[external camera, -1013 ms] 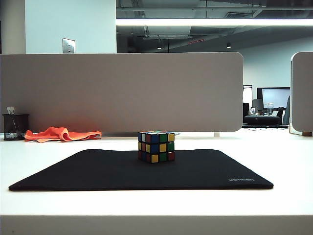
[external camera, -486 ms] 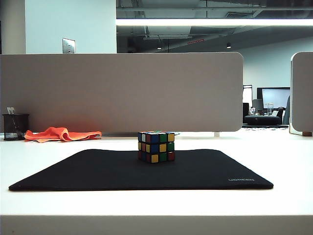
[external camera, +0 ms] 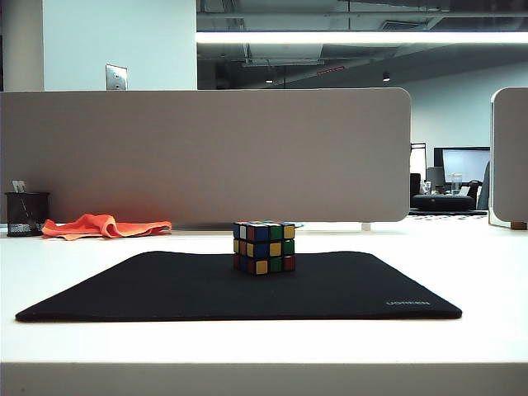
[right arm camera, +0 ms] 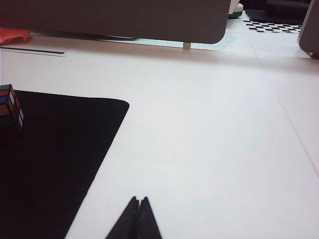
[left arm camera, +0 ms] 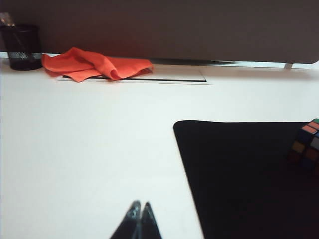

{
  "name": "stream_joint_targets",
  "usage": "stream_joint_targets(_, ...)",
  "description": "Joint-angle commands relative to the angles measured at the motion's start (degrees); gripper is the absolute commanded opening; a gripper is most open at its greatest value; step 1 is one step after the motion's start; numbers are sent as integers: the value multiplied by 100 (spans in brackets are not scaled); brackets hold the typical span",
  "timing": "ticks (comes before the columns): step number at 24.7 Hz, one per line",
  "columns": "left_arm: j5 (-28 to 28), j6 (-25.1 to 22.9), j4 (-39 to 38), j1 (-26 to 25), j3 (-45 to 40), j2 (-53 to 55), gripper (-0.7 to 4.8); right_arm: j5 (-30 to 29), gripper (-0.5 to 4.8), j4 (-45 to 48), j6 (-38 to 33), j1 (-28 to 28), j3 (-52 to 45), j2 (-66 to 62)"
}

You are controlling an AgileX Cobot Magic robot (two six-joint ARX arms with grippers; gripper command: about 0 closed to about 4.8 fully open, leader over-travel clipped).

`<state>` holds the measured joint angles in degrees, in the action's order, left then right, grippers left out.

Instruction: Pick up the cube on the right side of the mouse pad, then place it in the center of the mouse pad.

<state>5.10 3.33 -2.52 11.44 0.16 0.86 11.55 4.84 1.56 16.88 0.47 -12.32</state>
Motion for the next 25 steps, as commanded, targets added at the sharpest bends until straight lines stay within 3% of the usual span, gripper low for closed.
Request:
stream_joint_targets(1,7,13,-129,-149,20,-72,-4,15,-1,96,17,-2,11,9)
stream_joint_targets(14,7,11,-131,-678,20,-72,-4,15,0,-120,17,-42,13,387)
stream_joint_targets(18,7,11,-131,-678,20,-72,-4,13,0,-299,17,-337,15,1196)
stream_joint_targets(25,7,11,-131,-675,20,-72,-4,15,0,-227,17,-975,15,1241)
